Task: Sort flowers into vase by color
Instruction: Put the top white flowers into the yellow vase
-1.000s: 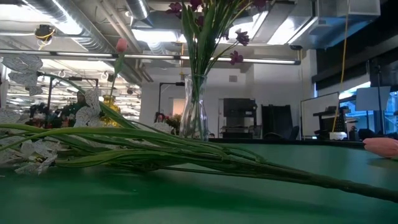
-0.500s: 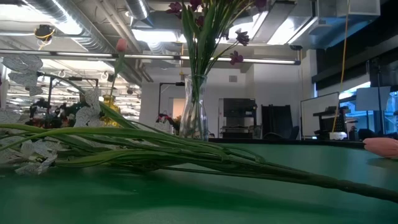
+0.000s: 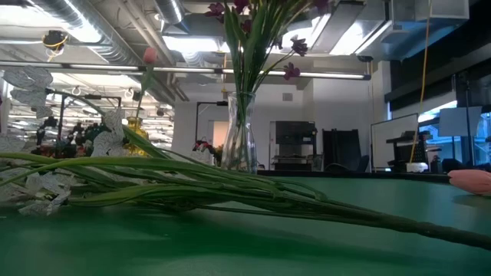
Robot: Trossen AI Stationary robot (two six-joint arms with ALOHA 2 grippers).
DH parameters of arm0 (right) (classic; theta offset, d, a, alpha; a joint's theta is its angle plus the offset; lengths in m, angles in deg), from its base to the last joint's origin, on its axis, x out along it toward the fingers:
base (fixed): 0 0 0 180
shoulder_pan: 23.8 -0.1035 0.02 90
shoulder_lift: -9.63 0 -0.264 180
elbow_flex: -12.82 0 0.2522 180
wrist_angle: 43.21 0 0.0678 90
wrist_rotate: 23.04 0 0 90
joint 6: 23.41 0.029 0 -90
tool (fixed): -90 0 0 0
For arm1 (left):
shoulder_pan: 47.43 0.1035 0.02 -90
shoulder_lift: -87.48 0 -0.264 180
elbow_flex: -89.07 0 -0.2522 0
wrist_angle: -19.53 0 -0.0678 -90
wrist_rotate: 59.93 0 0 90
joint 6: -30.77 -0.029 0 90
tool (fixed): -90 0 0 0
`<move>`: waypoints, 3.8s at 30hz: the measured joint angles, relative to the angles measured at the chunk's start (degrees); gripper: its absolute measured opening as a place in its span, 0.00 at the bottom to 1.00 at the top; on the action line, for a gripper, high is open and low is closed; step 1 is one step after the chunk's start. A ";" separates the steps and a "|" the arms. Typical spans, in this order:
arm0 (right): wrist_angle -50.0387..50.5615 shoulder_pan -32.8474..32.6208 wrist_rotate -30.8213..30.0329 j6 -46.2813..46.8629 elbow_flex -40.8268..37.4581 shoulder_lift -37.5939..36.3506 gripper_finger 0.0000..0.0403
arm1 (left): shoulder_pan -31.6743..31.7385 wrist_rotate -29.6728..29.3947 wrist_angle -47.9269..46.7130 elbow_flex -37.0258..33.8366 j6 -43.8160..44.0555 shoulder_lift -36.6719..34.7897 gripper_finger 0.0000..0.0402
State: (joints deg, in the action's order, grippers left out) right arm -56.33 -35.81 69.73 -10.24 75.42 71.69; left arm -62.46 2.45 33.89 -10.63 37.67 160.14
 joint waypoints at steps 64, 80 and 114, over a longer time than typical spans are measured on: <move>40.90 0.02 -27.43 -9.97 -1.04 -12.35 0.59 | 18.85 -13.34 -9.46 -47.95 8.52 -34.31 0.01; 9.94 2.80 -24.99 -6.99 -25.64 -20.68 0.59 | 21.03 -22.44 -38.98 -30.45 1.74 -39.40 0.01; 7.48 2.67 -23.11 -5.97 -27.98 -20.52 0.59 | 29.53 -21.94 -40.17 -39.93 11.01 -39.67 0.09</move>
State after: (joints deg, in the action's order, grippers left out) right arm -48.85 -33.15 46.62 -16.20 47.45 51.17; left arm -32.93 -19.48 -6.28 -50.56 48.68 120.48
